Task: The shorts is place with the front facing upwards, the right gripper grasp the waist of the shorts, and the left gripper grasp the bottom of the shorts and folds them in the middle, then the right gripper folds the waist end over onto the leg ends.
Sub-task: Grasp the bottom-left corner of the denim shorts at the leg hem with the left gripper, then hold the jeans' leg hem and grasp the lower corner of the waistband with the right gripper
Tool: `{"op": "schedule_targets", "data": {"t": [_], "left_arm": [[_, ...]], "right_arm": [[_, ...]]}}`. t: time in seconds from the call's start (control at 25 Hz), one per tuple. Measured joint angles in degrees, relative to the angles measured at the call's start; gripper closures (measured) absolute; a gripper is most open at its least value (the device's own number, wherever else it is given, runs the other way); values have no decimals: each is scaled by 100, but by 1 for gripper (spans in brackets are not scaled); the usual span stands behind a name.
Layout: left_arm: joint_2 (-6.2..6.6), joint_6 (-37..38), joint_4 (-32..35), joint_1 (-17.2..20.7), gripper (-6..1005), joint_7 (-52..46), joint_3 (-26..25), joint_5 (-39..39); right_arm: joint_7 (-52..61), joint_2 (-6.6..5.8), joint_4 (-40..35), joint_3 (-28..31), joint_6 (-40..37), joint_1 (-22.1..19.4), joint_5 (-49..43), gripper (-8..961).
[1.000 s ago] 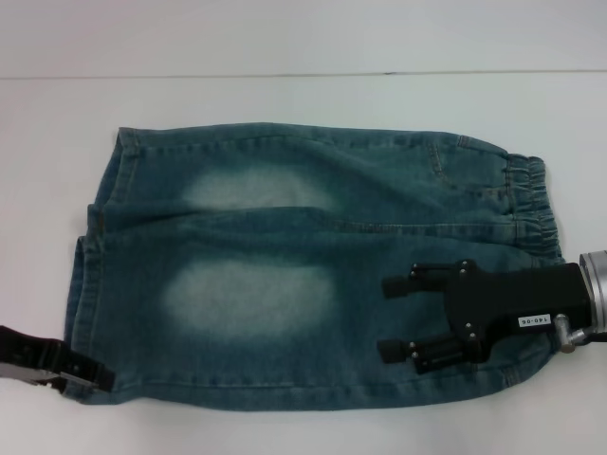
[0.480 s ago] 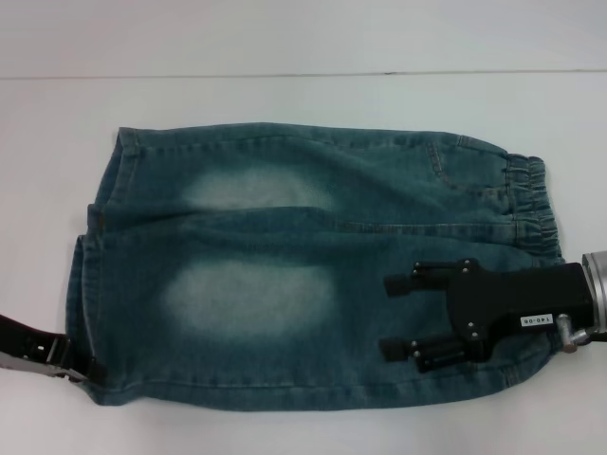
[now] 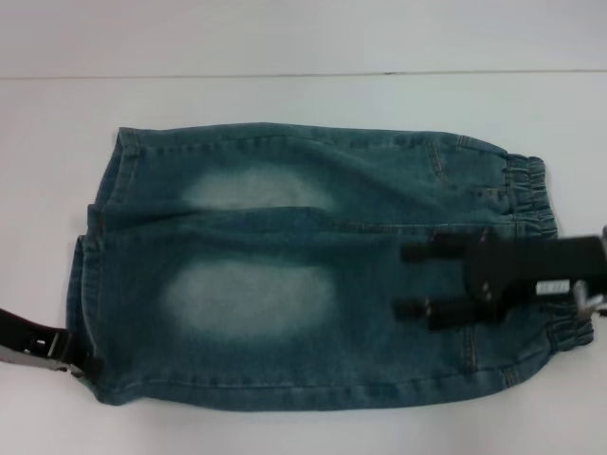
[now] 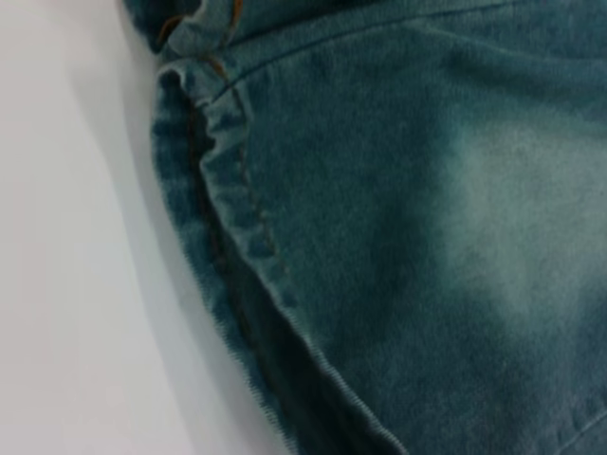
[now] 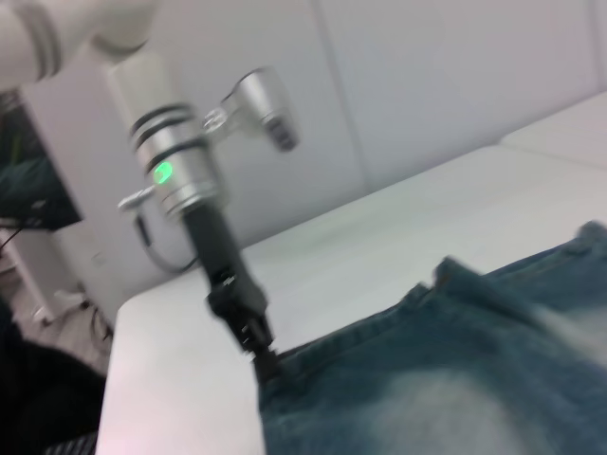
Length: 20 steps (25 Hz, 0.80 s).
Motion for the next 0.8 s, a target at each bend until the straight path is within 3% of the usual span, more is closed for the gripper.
{"op": "schedule_targets", "data": {"t": [0.2, 0.44, 0.64, 0.8], "left_arm": [[46, -38, 26, -68, 971, 3, -31, -182], [93, -257, -12, -219, 972, 34, -11, -233], [108, -349, 13, -330, 972, 86, -16, -283], [116, -446, -22, -373, 972, 117, -5, -313]], "right_arm": [[1553, -145, -911, -46, -18, 51, 73, 12], [2815, -344, -2382, -718, -460, 143, -718, 12], [2878, -351, -3162, -867, -1186, 350, -1972, 12], [2863, -355, -3295, -877, -1313, 487, -2791, 12]]}}
